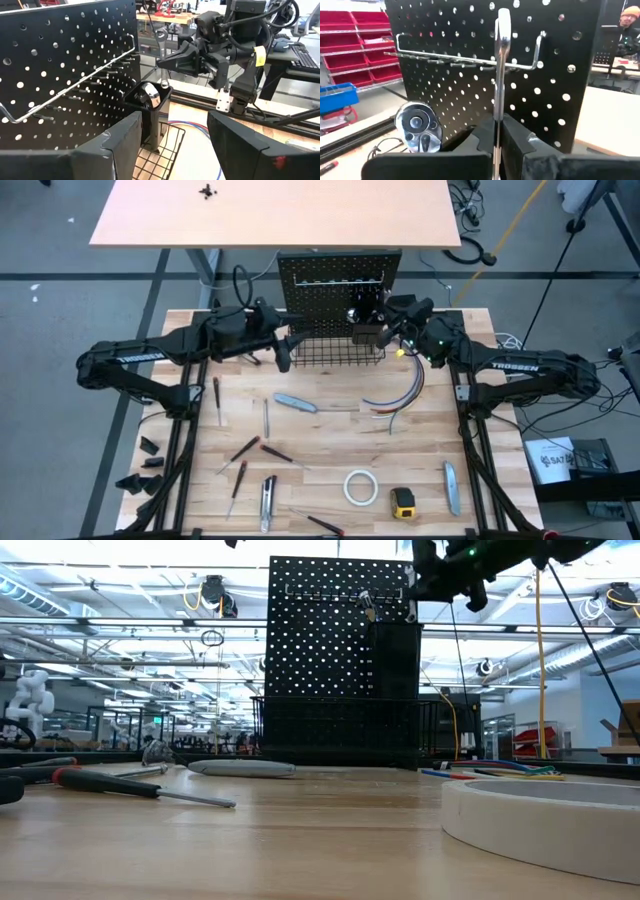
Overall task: Hang tools onto peg board
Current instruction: Put the wrench into the black bin on the pegboard
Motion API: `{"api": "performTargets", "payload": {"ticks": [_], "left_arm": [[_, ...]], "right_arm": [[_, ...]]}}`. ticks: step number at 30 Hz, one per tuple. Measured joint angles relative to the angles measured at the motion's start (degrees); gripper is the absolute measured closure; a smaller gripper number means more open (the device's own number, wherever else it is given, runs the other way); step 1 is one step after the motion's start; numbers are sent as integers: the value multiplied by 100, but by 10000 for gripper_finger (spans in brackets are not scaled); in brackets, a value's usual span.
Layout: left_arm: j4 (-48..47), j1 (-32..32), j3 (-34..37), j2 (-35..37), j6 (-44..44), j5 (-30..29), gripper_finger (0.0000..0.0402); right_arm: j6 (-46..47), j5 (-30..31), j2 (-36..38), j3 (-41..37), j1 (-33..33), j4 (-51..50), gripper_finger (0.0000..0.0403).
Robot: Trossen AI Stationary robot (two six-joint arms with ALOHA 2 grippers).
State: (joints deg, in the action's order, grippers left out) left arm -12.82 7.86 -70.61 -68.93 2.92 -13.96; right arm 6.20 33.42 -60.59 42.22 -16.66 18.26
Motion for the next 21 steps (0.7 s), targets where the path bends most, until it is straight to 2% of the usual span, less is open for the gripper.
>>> {"api": "performTargets", "payload": {"ticks": [6,15,17,21], "left_arm": [[-36,0,0,-4,113,20,173],[-30,0,0,-4,83,20,173],[-30,0,0,-4,85,20,173],[-29,-1,0,-4,85,20,173]], "right_arm": [[208,-31,-21,4,-145,-359,397],[320,-47,-257,4,-151,-339,396],[473,-51,-301,4,-151,-338,381],[520,-45,-308,4,-153,-325,320]]}}
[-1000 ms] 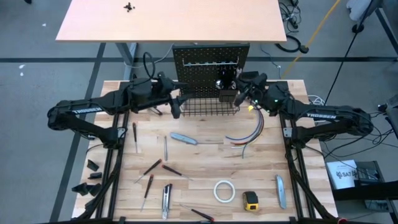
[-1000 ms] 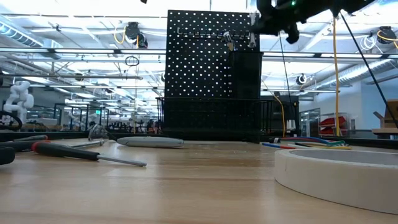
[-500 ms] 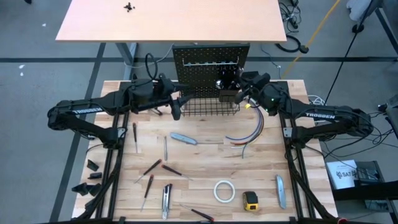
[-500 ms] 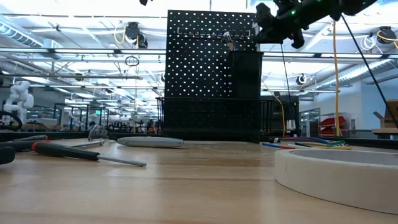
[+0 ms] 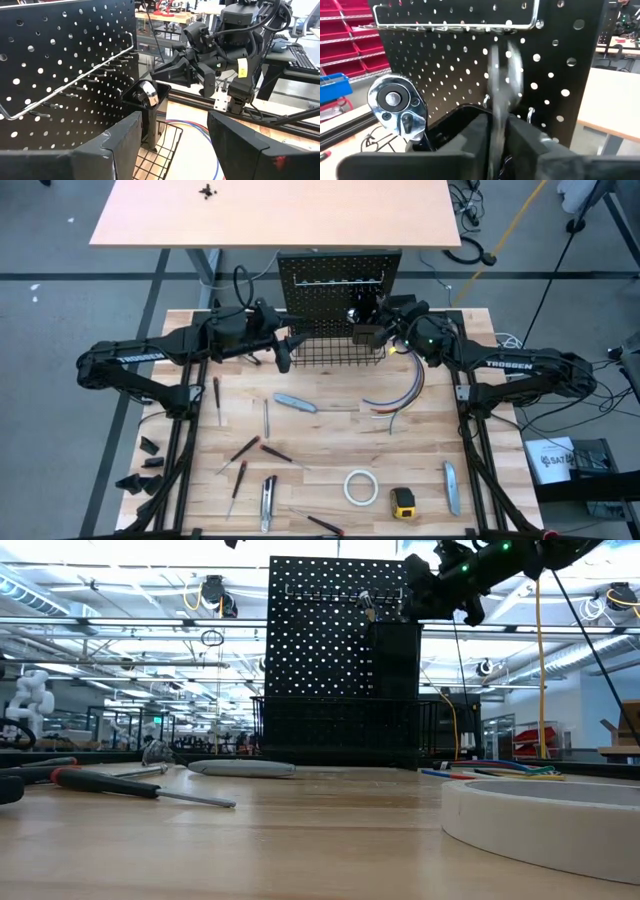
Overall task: Hang tools onto peg board
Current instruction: Put the wrench into the black bin on the pegboard, then put the magnetic telescoping into the black bin on the pegboard
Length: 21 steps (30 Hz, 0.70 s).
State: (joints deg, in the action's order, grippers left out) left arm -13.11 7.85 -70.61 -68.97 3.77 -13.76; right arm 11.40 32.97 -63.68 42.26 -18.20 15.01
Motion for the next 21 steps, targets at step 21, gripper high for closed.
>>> {"api": "performTargets", "payload": {"ticks": [21], "left_arm": [[-1968,-263,0,129,310,81,173]], "right_arm": [[-532,-455,829,11,360,759,201]]}}
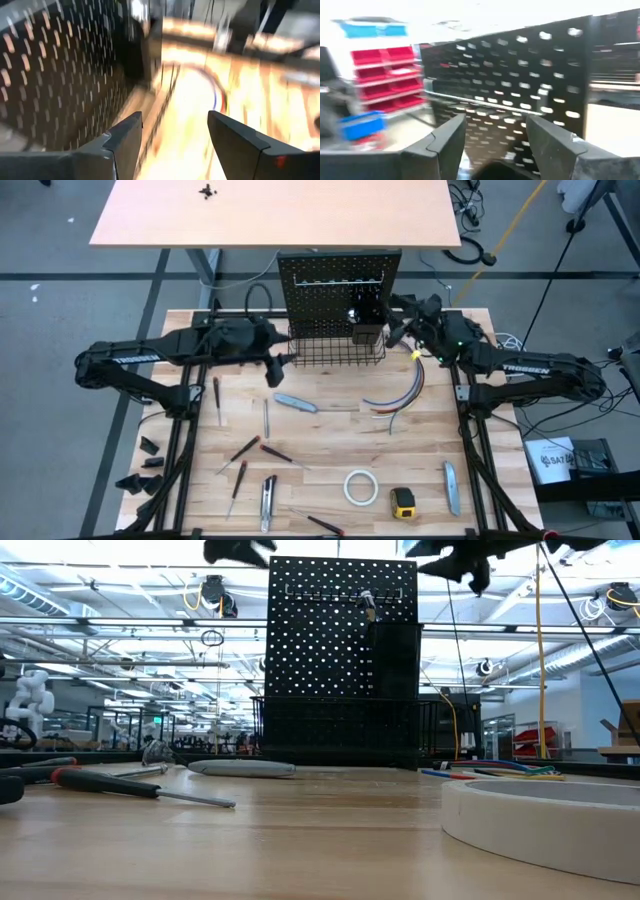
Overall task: Hang tools onto peg board
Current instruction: Put the magnetic telescoping into the black bin on the pegboard
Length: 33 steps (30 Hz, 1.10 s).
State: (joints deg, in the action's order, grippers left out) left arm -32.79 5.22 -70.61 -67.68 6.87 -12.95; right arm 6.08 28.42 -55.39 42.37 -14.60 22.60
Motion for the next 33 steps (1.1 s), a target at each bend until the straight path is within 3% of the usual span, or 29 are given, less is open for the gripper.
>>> {"api": "performTargets", "payload": {"ticks": [5,9,17,25,33], "left_arm": [[-871,-160,94,-61,532,-71,173],[-900,-341,512,-52,776,-72,173],[-892,-642,1575,-46,1509,-76,173],[-141,-1216,2529,-23,2105,-79,173],[739,-1886,3125,294,2277,-137,173]], "right_arm": [[554,-1164,-44,0,294,53,203],[811,-1625,-281,0,641,70,203],[991,-1667,-866,0,1355,197,204],[1590,-1634,-1608,20,1727,288,204],[1740,-1634,-2550,810,2165,67,204]]}}
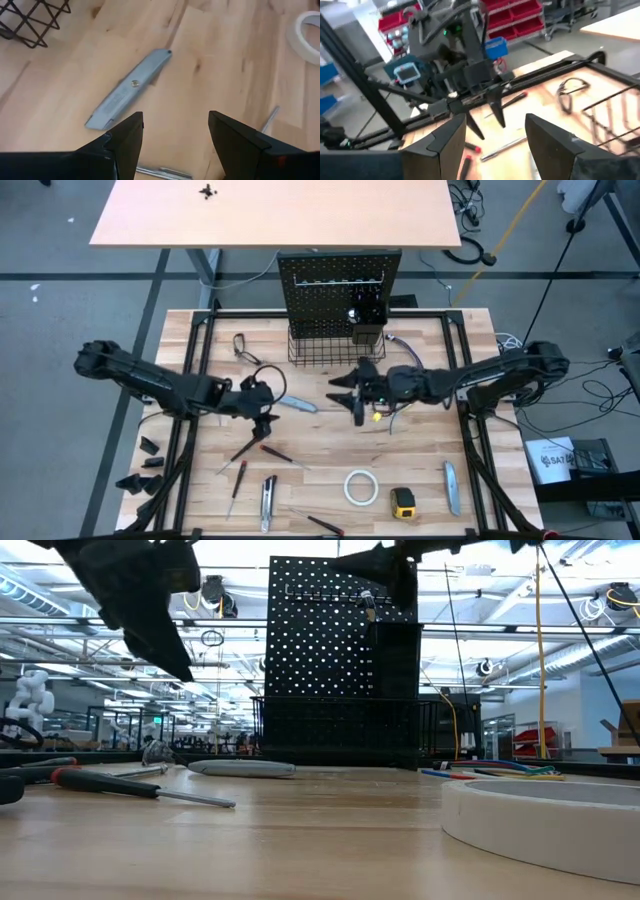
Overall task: Hang tools onto peg board
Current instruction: Put the magnetic telescoping into the black bin on the pegboard
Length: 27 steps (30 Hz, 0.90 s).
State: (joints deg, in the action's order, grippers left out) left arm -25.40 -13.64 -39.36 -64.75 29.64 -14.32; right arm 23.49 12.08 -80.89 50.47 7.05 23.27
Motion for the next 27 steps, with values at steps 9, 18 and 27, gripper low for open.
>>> {"api": "performTargets", "payload": {"ticks": [9,18,27], "left_arm": [[183,-260,533,198,-194,64,173],[718,-554,1082,285,-2,25,173],[577,-517,1522,578,2421,-399,173]], "right_arm": [[118,0,-1118,1482,181,-1200,204],[619,-51,-2260,1898,133,-1212,204],[990,-33,-2595,1900,5,-1094,204]]}}
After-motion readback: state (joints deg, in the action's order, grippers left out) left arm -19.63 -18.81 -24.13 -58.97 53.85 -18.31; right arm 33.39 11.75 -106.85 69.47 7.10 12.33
